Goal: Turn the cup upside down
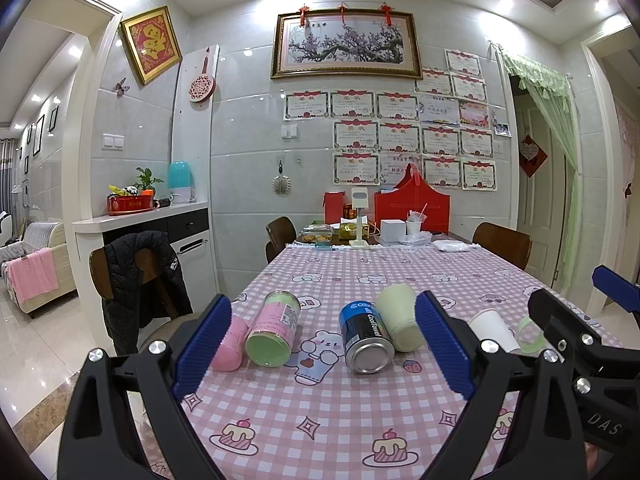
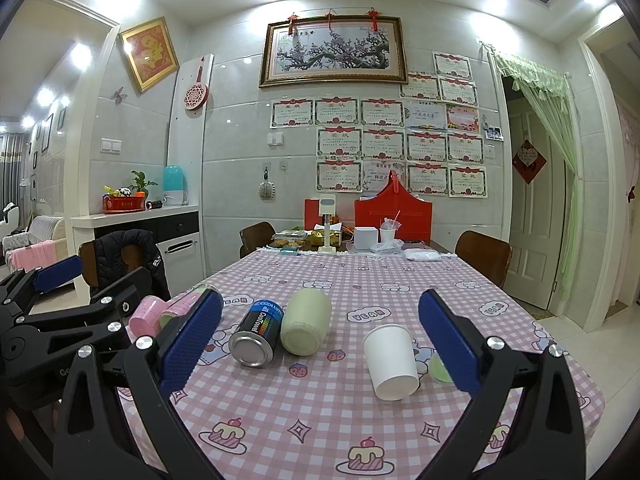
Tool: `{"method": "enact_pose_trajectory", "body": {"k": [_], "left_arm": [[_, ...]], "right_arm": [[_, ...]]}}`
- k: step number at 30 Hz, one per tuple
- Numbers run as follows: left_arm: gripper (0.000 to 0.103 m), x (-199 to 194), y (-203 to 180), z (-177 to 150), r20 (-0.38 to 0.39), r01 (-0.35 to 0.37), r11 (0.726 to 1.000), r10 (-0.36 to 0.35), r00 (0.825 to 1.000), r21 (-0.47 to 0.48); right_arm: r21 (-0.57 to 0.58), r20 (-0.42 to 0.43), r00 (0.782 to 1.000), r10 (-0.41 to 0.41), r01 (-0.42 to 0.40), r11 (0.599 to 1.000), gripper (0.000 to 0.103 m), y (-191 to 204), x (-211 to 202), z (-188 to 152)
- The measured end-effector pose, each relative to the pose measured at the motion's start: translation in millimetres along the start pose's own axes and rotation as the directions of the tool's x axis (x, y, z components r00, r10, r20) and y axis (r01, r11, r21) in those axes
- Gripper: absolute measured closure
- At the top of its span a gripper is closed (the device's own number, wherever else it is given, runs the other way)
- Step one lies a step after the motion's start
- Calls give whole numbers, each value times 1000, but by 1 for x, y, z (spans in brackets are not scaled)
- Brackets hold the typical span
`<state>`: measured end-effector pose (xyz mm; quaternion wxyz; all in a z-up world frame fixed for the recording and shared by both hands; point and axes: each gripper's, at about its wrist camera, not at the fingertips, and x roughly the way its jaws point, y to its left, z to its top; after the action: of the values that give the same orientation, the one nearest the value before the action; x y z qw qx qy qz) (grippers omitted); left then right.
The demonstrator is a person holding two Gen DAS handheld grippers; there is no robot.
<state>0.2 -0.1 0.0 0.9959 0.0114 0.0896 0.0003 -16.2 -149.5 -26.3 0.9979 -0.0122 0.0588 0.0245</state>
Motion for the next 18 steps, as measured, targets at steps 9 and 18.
{"method": "enact_pose_trajectory", "body": {"k": [9,18], "left_arm": [[11,0,0,0,0,4,1000,-4,1000,-3],[11,0,0,0,0,3,1000,-3,1000,-3]], "right_arm": [[2,0,1000,0,0,1000,8,1,-1,-2],[3,-1,1000,-1,1,1000,8,1,-1,-2]]}}
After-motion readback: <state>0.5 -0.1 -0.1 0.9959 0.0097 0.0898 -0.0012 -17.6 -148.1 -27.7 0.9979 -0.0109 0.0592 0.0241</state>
